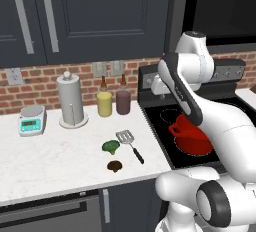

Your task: Put the mushroom and broccoli in the pot. Retrieve the spatula and lightly stir the vegetables in the pot.

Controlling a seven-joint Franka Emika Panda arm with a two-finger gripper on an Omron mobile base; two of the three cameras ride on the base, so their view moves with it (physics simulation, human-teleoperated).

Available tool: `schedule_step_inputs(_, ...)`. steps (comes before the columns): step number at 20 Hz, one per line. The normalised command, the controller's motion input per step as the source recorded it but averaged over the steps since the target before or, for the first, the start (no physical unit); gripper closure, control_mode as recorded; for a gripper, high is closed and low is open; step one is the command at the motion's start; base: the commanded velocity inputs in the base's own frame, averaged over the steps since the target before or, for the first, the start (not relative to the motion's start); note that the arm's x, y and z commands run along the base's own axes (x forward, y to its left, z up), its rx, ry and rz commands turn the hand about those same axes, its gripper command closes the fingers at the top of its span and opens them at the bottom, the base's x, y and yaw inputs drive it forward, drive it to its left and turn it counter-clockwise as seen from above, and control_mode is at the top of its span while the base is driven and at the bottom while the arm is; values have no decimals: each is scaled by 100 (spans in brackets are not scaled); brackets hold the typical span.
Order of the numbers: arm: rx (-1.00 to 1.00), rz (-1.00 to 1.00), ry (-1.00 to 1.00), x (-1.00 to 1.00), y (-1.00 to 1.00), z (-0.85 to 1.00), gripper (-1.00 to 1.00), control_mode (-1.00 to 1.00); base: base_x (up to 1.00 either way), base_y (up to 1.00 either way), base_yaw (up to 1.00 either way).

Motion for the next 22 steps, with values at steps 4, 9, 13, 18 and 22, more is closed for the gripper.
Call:
schedule_step_inputs(4,-1,0,0,0,0,-3,-100,-100,0,0,0)
schedule_step_inputs(9,-3,1,0,-5,15,-14,-100,-100,0,0,0)
schedule_step_inputs(13,0,7,0,-43,34,-33,-100,-100,0,0,0)
schedule_step_inputs(18,0,9,0,-46,68,-50,-100,-100,0,0,0)
schedule_step_inputs(22,0,5,0,-8,95,-65,-100,-100,0,0,0)
